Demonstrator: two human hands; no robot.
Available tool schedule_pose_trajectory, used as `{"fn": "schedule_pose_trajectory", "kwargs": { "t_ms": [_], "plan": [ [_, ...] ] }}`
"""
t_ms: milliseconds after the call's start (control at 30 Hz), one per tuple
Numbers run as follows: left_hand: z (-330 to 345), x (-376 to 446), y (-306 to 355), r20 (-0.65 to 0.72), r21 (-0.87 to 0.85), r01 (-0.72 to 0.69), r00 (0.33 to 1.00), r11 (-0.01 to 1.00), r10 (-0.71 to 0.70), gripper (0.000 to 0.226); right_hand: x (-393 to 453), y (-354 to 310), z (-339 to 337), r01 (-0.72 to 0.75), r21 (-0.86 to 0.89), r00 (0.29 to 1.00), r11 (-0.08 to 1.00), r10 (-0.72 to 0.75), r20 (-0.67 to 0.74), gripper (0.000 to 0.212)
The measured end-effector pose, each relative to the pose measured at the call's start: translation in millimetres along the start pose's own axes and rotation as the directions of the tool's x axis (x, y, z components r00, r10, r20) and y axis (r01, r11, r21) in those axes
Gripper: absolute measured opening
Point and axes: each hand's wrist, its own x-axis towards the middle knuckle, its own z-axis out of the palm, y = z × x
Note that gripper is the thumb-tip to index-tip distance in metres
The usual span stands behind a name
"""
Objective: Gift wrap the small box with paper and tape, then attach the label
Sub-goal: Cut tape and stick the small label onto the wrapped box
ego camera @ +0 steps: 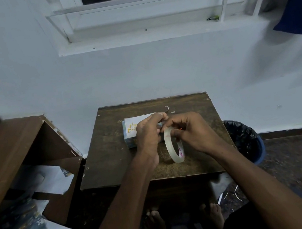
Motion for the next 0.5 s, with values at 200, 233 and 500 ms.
{"fn": "schedule_pose_trajectory", "kwargs": {
  "t_ms": [200, 233, 500],
  "plan": [
    [-3, 2, -6, 0.031, 0.184, -0.12, 0.993, 0.976, 0.116, 0.016, -2, -3, 0, 0.023, -0.048, 0.999, 0.999, -0.025, -0.033, 0.023],
    [-5, 4, -8, 0.041, 0.251, -0.188, 0.982, 0.949, 0.184, 0.013, -1, -3, -1, 0.008, -0.037, 0.999, 0.999, -0.01, -0.05, 0.024],
    [-13, 11, -13, 0.129, 0.313, -0.344, 0.939, 0.885, 0.319, 0.009, 0, 2, -3, -0.073, -0.002, 0.993, 0.997, 0.073, -0.091, 0.023]
  ]
}}
